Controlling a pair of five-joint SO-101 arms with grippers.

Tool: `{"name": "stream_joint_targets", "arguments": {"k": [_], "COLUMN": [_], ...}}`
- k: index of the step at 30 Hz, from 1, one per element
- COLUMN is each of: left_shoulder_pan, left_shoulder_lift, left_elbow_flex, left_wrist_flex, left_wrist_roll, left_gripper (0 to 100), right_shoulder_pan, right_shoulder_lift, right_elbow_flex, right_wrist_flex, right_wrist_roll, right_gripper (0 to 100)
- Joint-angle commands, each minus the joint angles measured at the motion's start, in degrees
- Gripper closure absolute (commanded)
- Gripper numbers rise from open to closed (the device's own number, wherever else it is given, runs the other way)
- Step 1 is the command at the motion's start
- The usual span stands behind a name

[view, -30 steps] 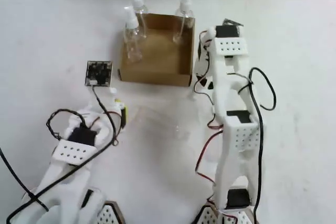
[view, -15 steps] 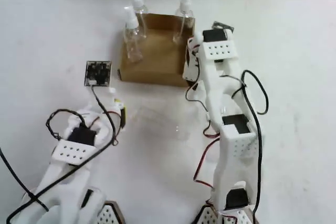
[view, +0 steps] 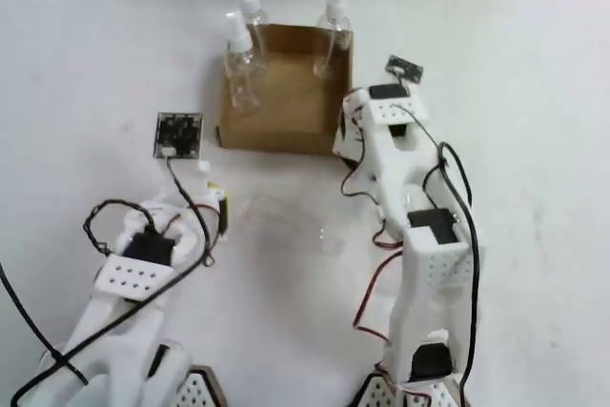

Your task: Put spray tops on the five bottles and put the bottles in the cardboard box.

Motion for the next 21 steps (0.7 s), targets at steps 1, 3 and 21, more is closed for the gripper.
{"name": "stream_joint_targets", "arguments": {"k": [1,3,21], "left_shoulder_pan": [-0.57,-0.57,-3.56], "left_shoulder_lift": [-1.89,-1.89,-1.89], "left_elbow_flex": [-0.35,-0.26,-0.53], "left_wrist_flex": [0.18,0.18,1.14], "left_wrist_roll": [-0.62,-0.62,-0.7], "left_gripper": [98,98,98], "right_shoulder_pan": [2.51,3.38,-2.24], "right_shoulder_lift": [-2.68,-3.03,-35.12], "right_elbow_flex": [-0.7,-0.7,-4.13], "right_wrist_flex": [-1.27,-1.1,20.0], "right_wrist_roll": [-0.53,-0.09,6.15], "right_gripper": [96.8,98.5,98.2]}}
